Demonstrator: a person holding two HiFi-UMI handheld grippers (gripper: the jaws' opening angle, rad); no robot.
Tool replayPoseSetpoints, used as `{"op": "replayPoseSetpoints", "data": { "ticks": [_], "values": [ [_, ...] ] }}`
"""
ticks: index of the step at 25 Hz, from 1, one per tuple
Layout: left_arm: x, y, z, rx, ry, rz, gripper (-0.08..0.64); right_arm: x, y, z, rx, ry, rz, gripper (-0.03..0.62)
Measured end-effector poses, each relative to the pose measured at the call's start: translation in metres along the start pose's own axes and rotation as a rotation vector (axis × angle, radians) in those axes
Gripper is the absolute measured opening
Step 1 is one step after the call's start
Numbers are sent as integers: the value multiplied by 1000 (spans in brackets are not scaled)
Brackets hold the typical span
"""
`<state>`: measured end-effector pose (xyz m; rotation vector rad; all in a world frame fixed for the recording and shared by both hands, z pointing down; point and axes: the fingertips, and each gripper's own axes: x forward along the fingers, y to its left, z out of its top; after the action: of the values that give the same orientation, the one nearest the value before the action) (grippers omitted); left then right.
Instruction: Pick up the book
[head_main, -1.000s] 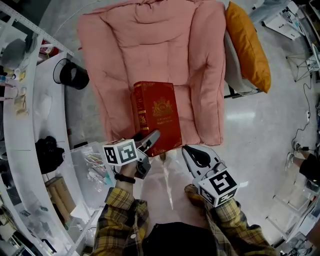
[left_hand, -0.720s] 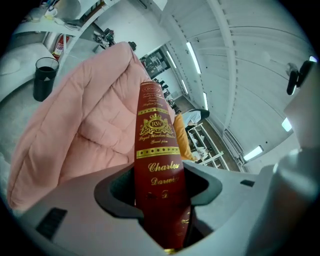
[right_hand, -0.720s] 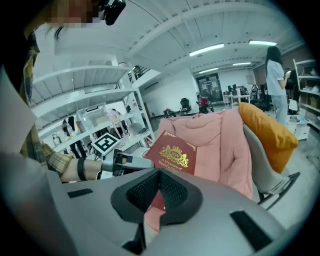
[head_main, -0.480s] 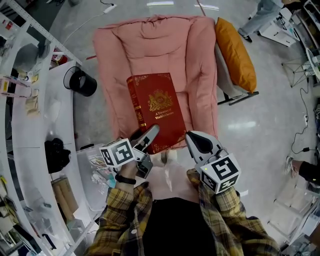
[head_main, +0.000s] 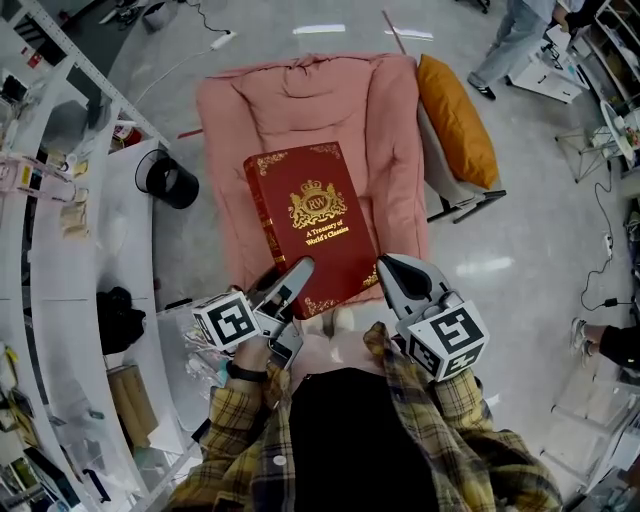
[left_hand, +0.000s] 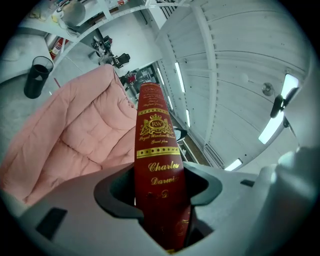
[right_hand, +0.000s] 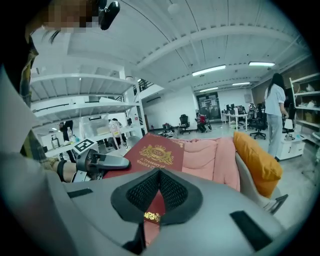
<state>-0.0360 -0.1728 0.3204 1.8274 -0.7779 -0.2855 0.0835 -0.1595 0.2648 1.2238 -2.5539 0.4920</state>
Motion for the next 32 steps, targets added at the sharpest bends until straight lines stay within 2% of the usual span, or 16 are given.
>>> {"op": "replayPoseSetpoints", "data": {
  "ticks": [5, 9, 14, 32],
  "values": [
    [-8, -22, 4, -90, -67, -51, 245, -4, 2, 16, -26, -27, 1, 15],
    [-9, -38, 5, -107, -85, -118, 245, -6, 6, 27, -44, -49, 16, 15],
    [-11, -45, 4, -126, -96, -153, 245, -8, 14, 37, -56, -64, 42, 15],
    [-12, -51, -2, -163, -98, -189, 245, -2, 22, 32, -64, -34, 87, 14]
  ]
}}
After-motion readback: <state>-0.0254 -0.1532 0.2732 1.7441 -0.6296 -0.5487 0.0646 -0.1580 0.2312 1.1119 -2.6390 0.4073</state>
